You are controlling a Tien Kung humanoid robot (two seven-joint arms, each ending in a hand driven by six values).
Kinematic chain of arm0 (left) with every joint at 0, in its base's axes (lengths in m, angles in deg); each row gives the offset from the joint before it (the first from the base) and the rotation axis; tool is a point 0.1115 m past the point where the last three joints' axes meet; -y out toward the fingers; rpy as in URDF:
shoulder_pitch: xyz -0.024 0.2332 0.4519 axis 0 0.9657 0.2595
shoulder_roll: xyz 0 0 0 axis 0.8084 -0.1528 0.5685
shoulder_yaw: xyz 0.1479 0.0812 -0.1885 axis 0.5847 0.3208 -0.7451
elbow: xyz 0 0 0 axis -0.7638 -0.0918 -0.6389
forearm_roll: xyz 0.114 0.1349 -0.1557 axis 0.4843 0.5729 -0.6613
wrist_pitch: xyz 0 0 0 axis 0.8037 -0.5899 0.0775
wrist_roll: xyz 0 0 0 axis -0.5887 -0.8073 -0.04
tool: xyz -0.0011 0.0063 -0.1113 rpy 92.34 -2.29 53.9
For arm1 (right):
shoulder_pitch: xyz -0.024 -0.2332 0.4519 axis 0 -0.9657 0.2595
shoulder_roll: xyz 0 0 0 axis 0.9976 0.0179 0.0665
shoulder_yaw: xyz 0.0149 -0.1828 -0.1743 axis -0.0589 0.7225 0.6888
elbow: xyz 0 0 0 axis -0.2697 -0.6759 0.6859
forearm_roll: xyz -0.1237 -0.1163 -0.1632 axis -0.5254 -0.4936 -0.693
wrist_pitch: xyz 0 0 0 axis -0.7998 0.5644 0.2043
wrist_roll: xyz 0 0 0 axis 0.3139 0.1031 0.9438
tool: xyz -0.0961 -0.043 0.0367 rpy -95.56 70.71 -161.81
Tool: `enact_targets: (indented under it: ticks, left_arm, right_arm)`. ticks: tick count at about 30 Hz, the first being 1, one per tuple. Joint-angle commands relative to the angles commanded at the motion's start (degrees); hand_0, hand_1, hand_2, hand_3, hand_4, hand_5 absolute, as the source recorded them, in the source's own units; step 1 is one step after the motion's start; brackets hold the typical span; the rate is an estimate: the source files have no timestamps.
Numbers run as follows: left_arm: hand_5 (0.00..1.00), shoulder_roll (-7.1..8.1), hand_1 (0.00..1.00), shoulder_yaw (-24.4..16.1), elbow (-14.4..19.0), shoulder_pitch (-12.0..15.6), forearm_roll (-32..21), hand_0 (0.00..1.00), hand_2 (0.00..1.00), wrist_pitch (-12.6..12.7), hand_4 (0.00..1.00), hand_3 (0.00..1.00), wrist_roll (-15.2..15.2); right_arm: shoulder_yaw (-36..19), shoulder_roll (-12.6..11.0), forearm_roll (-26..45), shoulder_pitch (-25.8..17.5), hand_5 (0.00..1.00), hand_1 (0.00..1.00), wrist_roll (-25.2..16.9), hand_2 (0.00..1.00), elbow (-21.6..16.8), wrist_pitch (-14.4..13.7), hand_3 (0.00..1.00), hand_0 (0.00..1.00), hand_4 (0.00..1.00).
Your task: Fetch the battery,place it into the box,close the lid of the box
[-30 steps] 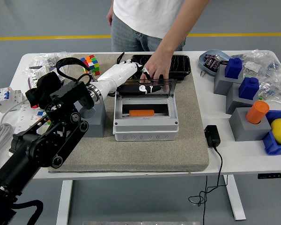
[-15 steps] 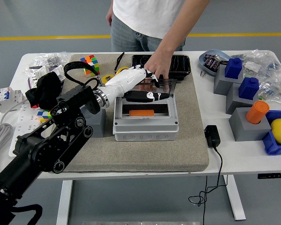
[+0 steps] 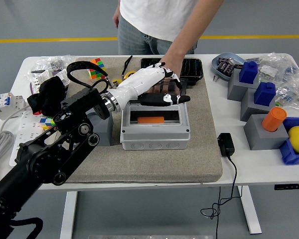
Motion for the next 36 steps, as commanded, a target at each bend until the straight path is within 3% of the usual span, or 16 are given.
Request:
enact_targets:
  ticks: [5,8,9,13,17,28,36]
  left_arm:
    - [0.998,-1.07,0.833,-2.5,-2.8,-0.6,1.4,0.974,0.741,2.9,0.998,0.629,1.6]
    - [0.998,-1.07,0.833,-5.8,-6.9,-1.2,5.9,0.974,0.741,5.1,0.998,0.629,3.5]
    - [0.998,-1.07,0.830,-7.0,-8.3,-1.3,7.6,0.957,0.750,5.5,0.998,0.727,3.6]
    - [0.998,-1.07,0.830,-10.4,-12.8,-1.4,14.4,0.957,0.750,5.0,0.998,0.727,2.8]
    - [0.998,-1.07,0.835,-11.3,-15.9,-1.1,14.4,0.965,0.749,3.9,0.998,0.728,2.3]
    - [0.998,-1.04,0.835,-8.1,-13.2,0.0,13.4,0.968,0.743,2.9,0.998,0.671,2.2]
    - [0.998,0.62,0.833,-4.3,-10.5,0.1,10.8,0.966,0.741,2.8,0.998,0.664,2.2]
  right_arm:
    - [0.2,0.0,0.1,0.1,0.998,0.800,0.0,0.753,0.0,0.0,0.787,0.853,0.998]
    - [0.3,0.1,0.1,0.2,0.998,0.800,0.0,0.753,0.0,0.0,0.787,0.853,0.998]
    - [0.3,0.1,0.2,0.2,0.998,0.799,-0.1,0.753,0.0,0.0,0.787,0.854,0.998]
    - [0.1,0.1,0.0,0.2,0.998,0.799,0.0,0.753,0.0,0.0,0.787,0.854,0.998]
    - [-0.3,0.0,-0.3,0.2,0.998,0.798,0.1,0.753,0.0,0.0,0.787,0.854,0.998]
    - [0.0,0.1,0.2,0.3,0.998,0.799,-0.2,0.752,0.0,0.0,0.787,0.853,0.998]
    - [-0.4,0.0,-0.1,0.2,0.998,0.798,0.0,0.753,0.0,0.1,0.787,0.853,0.998]
